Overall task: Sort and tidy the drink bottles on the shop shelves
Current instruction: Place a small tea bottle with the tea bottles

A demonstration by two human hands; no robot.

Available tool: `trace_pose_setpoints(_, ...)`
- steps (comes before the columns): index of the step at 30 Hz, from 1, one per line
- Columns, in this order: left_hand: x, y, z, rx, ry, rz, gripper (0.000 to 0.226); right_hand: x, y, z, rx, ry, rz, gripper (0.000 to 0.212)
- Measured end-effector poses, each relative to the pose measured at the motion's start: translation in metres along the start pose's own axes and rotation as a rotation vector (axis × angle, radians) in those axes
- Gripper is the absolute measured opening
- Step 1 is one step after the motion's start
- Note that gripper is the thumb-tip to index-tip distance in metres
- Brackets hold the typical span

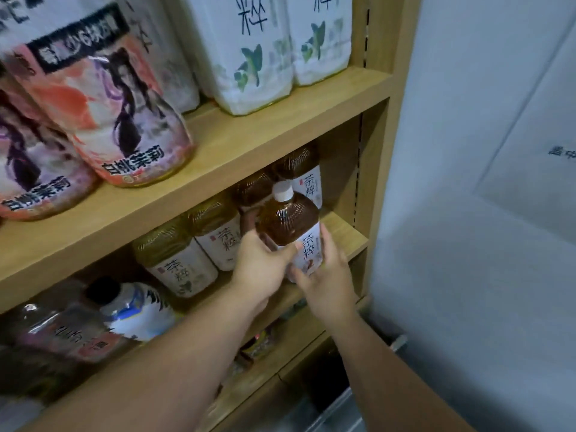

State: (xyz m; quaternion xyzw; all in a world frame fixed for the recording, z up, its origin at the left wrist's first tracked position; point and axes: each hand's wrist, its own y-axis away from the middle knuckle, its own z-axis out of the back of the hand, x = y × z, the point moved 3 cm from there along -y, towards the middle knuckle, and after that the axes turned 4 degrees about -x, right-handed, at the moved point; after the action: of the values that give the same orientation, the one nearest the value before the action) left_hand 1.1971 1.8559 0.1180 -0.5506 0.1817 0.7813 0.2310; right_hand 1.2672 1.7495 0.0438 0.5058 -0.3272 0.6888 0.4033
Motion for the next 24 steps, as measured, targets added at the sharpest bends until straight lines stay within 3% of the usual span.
trace_pose_setpoints(5, -0.012, -0.022, -0.018, 0.010, -0.137, -0.026, 0.076, 0.004, -0.027, 0.003, -0.177, -0.012, 0.007, 0.094)
trace_pose_setpoints(13, -0.019, -0.048, -0.042, 0.006, -0.233, -0.094, 0.073, -0.003, -0.058, 0.007, -0.213, -0.064, -0.038, 0.095)
trace_pose_setpoints(17, -0.014, -0.038, -0.048, 0.038, -0.118, -0.064, 0.034, -0.004, -0.070, 0.009, -0.244, -0.059, -0.042, 0.089)
trace_pose_setpoints(20, -0.011, -0.032, -0.059, 0.166, 0.060, 0.040, 0.039, -0.004, -0.079, 0.015, -0.258, -0.061, -0.065, 0.073)
trace_pose_setpoints(24, -0.015, -0.032, -0.064, 0.297, 0.057, 0.025, 0.059, -0.005, -0.088, 0.021, -0.234, 0.011, -0.057, 0.040)
